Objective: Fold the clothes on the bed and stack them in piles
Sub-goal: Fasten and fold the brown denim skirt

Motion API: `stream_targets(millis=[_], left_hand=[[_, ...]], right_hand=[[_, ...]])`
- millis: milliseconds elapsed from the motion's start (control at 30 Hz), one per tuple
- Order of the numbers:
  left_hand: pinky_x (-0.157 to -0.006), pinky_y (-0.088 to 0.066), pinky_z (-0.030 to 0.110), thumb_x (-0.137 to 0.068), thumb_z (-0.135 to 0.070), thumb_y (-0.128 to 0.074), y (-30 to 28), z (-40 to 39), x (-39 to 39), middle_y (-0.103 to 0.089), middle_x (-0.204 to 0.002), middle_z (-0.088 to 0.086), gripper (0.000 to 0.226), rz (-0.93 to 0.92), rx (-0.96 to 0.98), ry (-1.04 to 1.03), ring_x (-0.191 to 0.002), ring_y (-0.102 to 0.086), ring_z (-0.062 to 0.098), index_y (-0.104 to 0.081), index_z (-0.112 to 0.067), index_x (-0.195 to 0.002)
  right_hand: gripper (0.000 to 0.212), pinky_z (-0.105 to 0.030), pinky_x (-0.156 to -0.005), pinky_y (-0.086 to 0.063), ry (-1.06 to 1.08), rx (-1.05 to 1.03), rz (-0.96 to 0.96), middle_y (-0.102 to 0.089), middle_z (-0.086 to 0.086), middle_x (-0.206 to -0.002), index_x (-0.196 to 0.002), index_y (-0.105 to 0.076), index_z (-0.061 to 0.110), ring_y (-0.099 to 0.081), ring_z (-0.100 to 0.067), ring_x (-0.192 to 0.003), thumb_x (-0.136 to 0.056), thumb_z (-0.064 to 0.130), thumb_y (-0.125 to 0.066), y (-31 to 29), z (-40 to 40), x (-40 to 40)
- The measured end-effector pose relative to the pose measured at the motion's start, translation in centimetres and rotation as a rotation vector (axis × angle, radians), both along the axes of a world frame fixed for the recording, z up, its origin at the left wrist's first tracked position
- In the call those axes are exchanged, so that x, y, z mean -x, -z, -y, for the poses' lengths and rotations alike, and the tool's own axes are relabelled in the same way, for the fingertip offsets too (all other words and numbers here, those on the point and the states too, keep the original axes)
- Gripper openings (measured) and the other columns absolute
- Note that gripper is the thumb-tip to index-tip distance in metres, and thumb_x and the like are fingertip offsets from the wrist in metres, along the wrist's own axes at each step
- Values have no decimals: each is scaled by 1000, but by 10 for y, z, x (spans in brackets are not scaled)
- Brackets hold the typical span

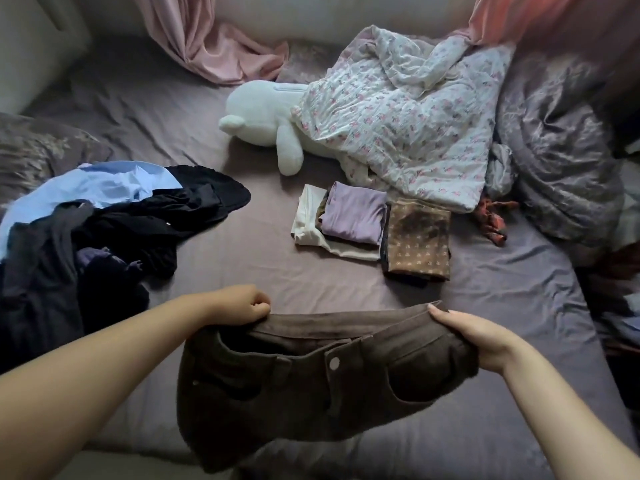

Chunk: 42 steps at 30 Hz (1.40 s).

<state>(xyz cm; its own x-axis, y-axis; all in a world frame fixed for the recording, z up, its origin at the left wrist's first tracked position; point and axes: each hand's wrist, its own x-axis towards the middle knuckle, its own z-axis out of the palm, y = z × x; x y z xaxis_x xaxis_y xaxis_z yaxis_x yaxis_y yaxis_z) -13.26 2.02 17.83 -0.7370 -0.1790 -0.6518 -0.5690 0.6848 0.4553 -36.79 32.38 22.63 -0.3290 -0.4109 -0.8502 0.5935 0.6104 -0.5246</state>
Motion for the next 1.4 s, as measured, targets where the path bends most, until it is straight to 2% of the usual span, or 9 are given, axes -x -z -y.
stream_targets(millis=[133, 233, 600, 867, 967, 1100, 1233, 1300, 1400], left_hand=[[-86, -43, 30, -99, -22, -43, 66, 47, 40, -63, -115, 8, 28, -123, 120, -384, -104, -58, 27, -59, -16, -122], [-89, -47, 38, -97, -24, -45, 136, 73, 46, -61, -120, 14, 36, -193, 260, -768, -106, -57, 33, -53, -11, -129], [-111, -30, 42, -76, -52, -72, 287, -13, -27, -35, -149, 12, 93, 152, 214, -860, -137, -32, 31, -29, -11, -148], [-75, -37, 35, -98, -15, -49, 297, -7, -40, -64, -111, 26, 21, -139, 210, -1024, -104, -57, 41, -60, 2, -105], [-73, -34, 36, -100, -21, -46, 287, 11, -53, -63, -105, 29, 25, -124, 301, -985, -101, -56, 44, -59, 0, -97], [-82, -48, 38, -95, -53, -41, 281, 22, -68, -66, -110, 16, 42, 224, 384, -761, -104, -60, 36, -62, -18, -104], [-93, -43, 41, -85, -55, -59, 281, 11, -43, -52, -128, 15, 66, 169, 489, -536, -119, -51, 34, -42, -21, -138], [-101, -37, 43, -84, -43, -66, 282, 9, -11, -45, -137, 16, 73, -143, 496, -406, -128, -43, 34, -35, -21, -146], [-113, -20, 41, -87, -40, -62, 281, 15, 49, -34, -151, 6, 68, -283, 540, -106, -142, -24, 25, -34, -23, -147]], right_hand=[[39, -29, -66, -58, 122, -77, -75, -72, -14, -101, -118, -62, 4, -71, -23, -81, -91, 32, -59, 94, 56, 37], [62, -32, -91, -45, 116, -171, -391, -60, -8, -128, -138, -47, 10, -58, -22, -111, -86, 35, -68, 172, 86, 54], [74, -41, -110, -30, -161, -658, -599, -40, -24, -143, -143, -37, 5, -38, -37, -133, -85, 36, -69, 307, -6, 26], [23, -36, -80, -49, -153, -462, -475, -72, -15, -100, -102, -68, 3, -64, -25, -90, -91, 22, -65, 301, -40, 29], [27, -38, -85, -52, 13, -326, -76, -73, -16, -100, -104, -68, 3, -68, -29, -93, -93, 25, -59, 269, -64, 27], [33, -27, -75, -54, -276, -459, 64, -74, -11, -94, -109, -69, 1, -72, -21, -85, -90, 28, -63, 261, -82, 18], [70, -27, -72, -50, -564, -532, -309, -73, -2, -95, -98, -68, 10, -67, -16, -84, -54, 63, -81, 293, -53, 12], [57, -29, -80, -45, -389, -455, -547, -67, -8, -110, -107, -61, 10, -62, -21, -98, -66, 43, -84, 303, -20, 13], [87, -39, -107, -37, -355, -330, -900, -42, -11, -142, -142, -40, 17, -43, -25, -129, -70, 40, -82, 314, 33, 22]])
